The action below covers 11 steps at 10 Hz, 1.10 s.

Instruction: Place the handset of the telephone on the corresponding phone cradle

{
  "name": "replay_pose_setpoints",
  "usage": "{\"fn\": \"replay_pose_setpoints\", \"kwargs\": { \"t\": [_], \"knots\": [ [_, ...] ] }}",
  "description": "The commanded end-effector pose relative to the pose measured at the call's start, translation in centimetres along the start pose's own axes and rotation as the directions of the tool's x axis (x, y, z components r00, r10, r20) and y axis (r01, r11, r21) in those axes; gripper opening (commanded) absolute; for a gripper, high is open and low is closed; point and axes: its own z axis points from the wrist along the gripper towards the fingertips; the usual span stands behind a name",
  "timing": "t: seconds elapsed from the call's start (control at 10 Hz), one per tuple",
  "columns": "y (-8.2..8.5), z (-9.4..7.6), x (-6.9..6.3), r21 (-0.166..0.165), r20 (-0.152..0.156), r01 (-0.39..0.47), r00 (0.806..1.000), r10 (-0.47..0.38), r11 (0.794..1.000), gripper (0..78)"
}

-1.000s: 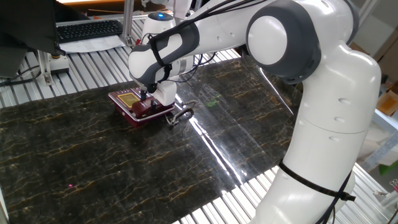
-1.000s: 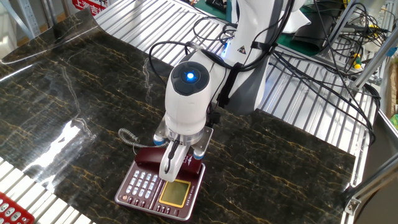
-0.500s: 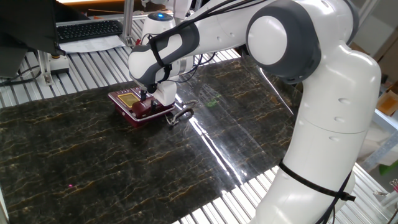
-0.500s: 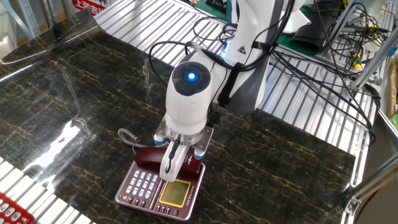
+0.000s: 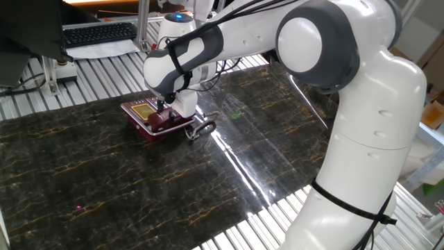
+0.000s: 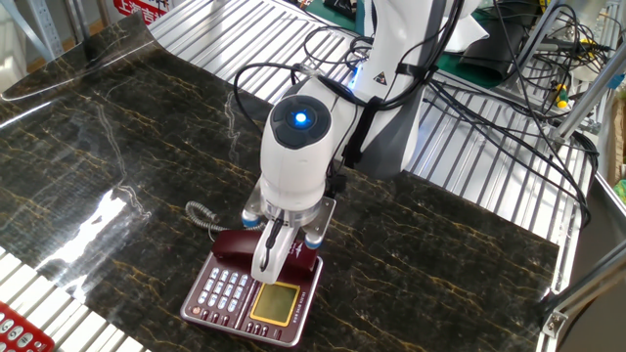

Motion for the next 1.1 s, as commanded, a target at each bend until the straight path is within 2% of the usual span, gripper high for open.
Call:
{"fn": "replay_pose_setpoints", "kwargs": {
  "t": [0.1, 1.1],
  "knots": [
    [0.13, -0.26, 0.00, -0.003, -0.003, 0.003, 1.000, -0.003, 1.000, 1.1],
    [0.16, -0.30, 0.10, -0.005, -0.008, 0.008, 1.000, -0.008, 1.000, 1.1]
  ]
}}
